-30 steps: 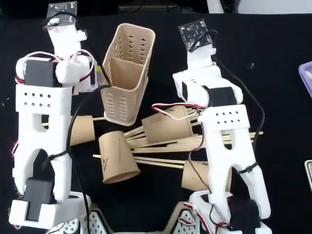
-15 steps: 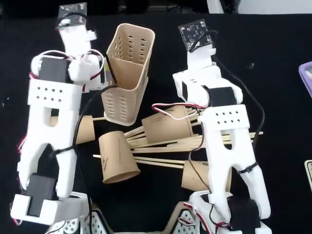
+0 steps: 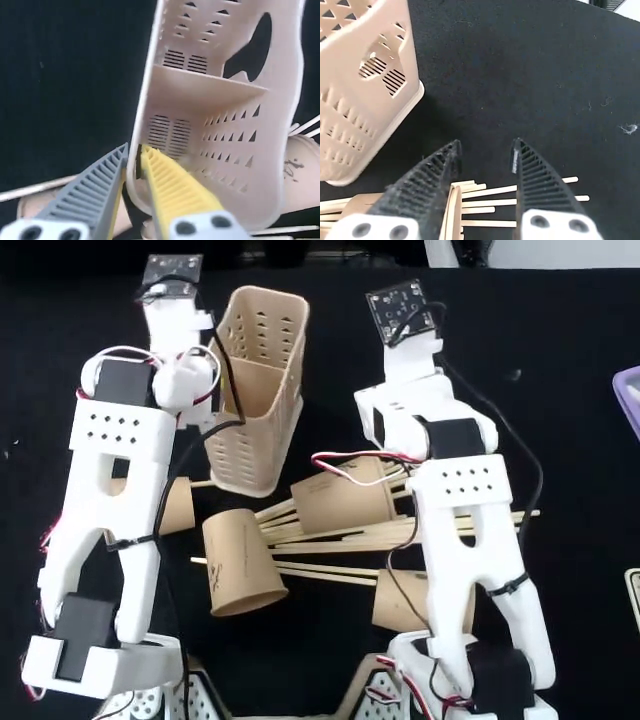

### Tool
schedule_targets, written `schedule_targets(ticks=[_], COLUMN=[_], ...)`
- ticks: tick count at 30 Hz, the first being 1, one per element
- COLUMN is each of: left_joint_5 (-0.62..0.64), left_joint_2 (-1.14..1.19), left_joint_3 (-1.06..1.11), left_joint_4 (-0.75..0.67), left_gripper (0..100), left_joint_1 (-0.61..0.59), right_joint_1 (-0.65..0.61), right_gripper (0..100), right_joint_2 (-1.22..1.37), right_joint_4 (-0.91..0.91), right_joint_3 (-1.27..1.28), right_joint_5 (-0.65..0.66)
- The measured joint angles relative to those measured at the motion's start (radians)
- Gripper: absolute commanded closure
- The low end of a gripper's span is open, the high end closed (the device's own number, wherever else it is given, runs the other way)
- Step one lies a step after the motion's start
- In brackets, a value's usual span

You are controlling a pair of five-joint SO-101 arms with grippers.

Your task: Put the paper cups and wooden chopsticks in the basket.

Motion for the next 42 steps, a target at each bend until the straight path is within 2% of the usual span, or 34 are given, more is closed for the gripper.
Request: schedule_targets(ticks=[5, 15, 22, 29, 34, 42], left_joint_5=[-0.037, -0.256, -0.275, -0.270, -0.227, -0.267], left_joint_2=[0.000, 0.048, 0.127, 0.259, 0.288, 0.351], left_joint_3=[0.002, -0.051, -0.161, -0.241, -0.310, -0.338], left_joint_4=[-0.057, -0.068, -0.068, -0.167, -0.169, -0.176], left_gripper=[97, 97, 97, 97, 97, 97], left_joint_1=[0.002, 0.002, 0.002, -0.003, -0.002, -0.023], right_joint_1=[0.038, 0.103, 0.103, 0.103, 0.103, 0.103], right_gripper=[82.2, 82.2, 82.2, 82.2, 82.2, 82.2], right_joint_2=[0.000, 0.000, 0.000, 0.000, 0.000, 0.000], right_joint_4=[0.000, 0.000, 0.000, 0.000, 0.000, 0.000], right_joint_3=[0.000, 0.000, 0.000, 0.000, 0.000, 0.000], right_joint_5=[0.000, 0.000, 0.000, 0.000, 0.000, 0.000])
